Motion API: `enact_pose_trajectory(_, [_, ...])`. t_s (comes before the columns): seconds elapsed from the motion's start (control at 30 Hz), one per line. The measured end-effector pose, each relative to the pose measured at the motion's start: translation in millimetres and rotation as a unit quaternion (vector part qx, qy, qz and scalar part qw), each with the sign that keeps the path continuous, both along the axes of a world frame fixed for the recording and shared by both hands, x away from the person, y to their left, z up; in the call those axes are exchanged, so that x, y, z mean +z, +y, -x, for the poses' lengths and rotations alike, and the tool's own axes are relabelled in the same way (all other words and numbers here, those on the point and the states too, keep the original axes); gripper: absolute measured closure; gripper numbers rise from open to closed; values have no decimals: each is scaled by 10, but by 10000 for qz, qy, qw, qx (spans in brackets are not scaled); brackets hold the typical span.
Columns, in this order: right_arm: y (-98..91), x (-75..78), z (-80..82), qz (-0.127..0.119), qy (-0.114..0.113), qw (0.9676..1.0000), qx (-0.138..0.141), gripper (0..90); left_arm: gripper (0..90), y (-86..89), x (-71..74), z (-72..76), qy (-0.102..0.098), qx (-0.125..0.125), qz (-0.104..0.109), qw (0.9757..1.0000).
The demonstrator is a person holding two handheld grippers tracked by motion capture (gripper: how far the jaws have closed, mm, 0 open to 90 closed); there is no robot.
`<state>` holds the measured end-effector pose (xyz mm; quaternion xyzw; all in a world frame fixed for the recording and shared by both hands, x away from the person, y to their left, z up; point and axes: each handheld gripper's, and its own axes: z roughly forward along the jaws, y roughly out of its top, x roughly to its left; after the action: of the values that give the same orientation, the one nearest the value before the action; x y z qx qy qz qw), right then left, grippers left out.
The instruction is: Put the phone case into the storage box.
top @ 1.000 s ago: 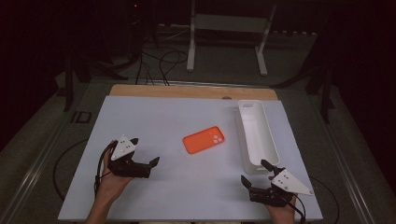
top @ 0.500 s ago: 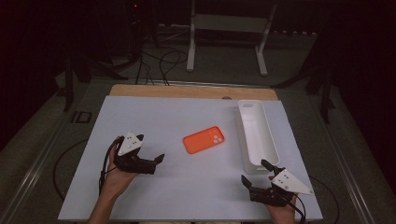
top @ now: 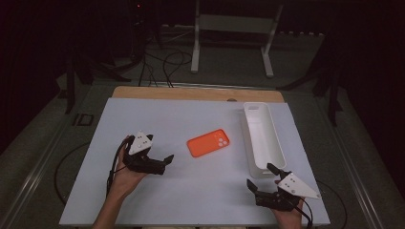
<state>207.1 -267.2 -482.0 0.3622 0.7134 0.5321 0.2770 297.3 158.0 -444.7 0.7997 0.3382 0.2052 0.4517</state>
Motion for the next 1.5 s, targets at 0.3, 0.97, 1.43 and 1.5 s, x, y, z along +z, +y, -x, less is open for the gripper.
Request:
enact_pose_trajectory(0.3, [-6, 2, -1, -15, 5, 10000, -3, 90, 0, -108, 9, -84, 15, -104, -100, 9999])
enact_pose_trajectory(0.97, [-19, 4, -2, -74, 14, 10000, -5, 90, 0, -352, -14, -280, 42, -340, -201, 9992])
enact_pose_trajectory(1.43, [-36, 9, -3, -125, 30, 9999, -25, 90, 0, -446, -95, -378, 3, -385, -245, 9990])
enact_pose_trajectory(1.5, [-38, 10, -2, -130, 28, 9999, -31, 90, 1, -459, -103, -392, -2, -377, -240, 9990])
